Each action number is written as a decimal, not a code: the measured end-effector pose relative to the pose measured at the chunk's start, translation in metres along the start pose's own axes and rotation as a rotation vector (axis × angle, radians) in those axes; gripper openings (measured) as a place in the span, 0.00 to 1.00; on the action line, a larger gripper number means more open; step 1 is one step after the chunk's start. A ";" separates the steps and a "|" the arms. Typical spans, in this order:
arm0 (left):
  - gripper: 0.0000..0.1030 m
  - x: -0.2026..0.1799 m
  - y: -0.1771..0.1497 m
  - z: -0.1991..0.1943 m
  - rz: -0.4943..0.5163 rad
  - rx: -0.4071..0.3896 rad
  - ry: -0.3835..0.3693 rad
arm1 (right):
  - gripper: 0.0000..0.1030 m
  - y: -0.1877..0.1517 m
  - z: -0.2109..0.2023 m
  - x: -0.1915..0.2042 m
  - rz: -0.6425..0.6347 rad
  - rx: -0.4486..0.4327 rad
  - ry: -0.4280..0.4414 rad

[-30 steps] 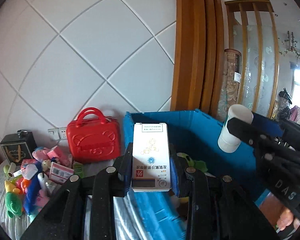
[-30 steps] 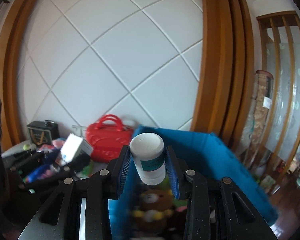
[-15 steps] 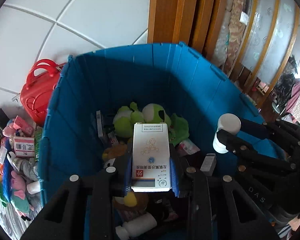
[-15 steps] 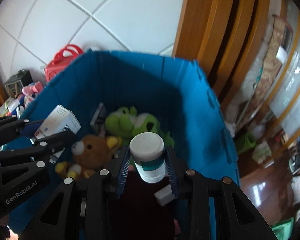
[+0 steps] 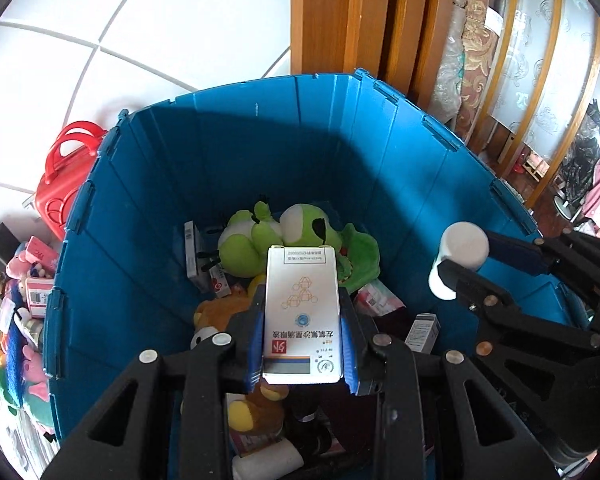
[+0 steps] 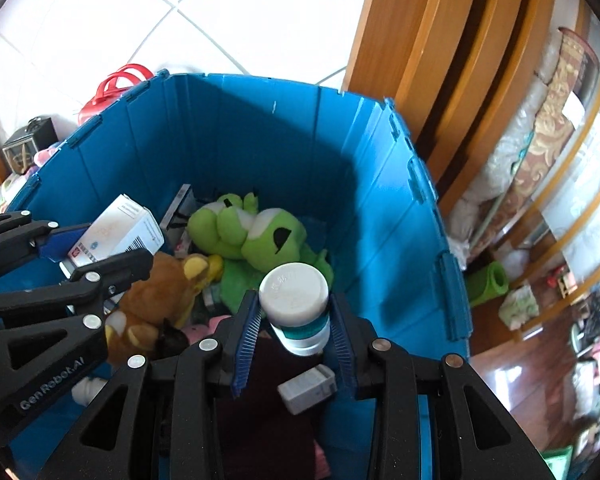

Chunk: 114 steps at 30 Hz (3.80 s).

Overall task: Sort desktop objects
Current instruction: 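Open both grippers to drop the box and bottle into the crate, then move both grippers back over the pile toward the green plush, then grasp the green and yellow duck plush with both grippers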

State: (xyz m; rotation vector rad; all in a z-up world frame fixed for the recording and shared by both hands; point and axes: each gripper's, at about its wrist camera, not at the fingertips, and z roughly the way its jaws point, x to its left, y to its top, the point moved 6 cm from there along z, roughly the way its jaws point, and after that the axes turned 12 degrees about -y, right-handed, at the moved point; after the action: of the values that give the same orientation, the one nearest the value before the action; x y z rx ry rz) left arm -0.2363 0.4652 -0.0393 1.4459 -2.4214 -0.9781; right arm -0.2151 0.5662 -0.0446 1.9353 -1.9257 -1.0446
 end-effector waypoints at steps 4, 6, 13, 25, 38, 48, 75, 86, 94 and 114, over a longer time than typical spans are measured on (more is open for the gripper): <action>0.31 0.004 -0.001 -0.003 -0.025 -0.001 0.004 | 0.34 0.004 -0.004 -0.001 0.002 -0.014 -0.009; 0.43 0.005 -0.003 -0.005 -0.026 -0.003 0.015 | 0.34 0.005 -0.006 -0.001 0.004 -0.019 -0.011; 0.64 0.009 -0.010 -0.025 -0.030 -0.051 0.042 | 0.55 0.007 -0.020 -0.003 0.008 -0.064 -0.036; 0.78 0.015 -0.029 -0.111 -0.002 -0.287 0.130 | 1.00 -0.008 -0.094 -0.011 0.084 -0.273 -0.055; 0.91 0.032 -0.090 -0.186 -0.022 -0.511 0.223 | 1.00 -0.039 -0.139 0.022 0.162 -0.420 -0.015; 0.91 0.112 -0.138 -0.226 -0.144 -0.547 0.279 | 1.00 -0.035 -0.170 0.097 0.111 -0.464 0.097; 0.91 0.484 -0.329 -0.299 -0.424 -0.365 0.462 | 1.00 -0.015 -0.166 0.435 -0.004 -0.226 0.223; 0.91 0.536 -0.382 -0.310 -0.542 -0.292 0.546 | 1.00 -0.010 -0.160 0.529 -0.122 -0.221 0.385; 0.91 0.607 -0.394 -0.295 -0.535 -0.234 0.494 | 1.00 0.004 -0.183 0.608 -0.174 -0.249 0.416; 0.75 0.761 -0.420 -0.150 -0.378 0.098 0.198 | 0.35 0.019 -0.071 0.822 -0.207 0.073 0.252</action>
State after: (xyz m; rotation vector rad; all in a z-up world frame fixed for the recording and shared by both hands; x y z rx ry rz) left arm -0.2601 -0.3707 -0.3205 1.9806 -2.1264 -0.7424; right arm -0.2766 -0.2312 -0.2487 2.2235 -1.6777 -0.7424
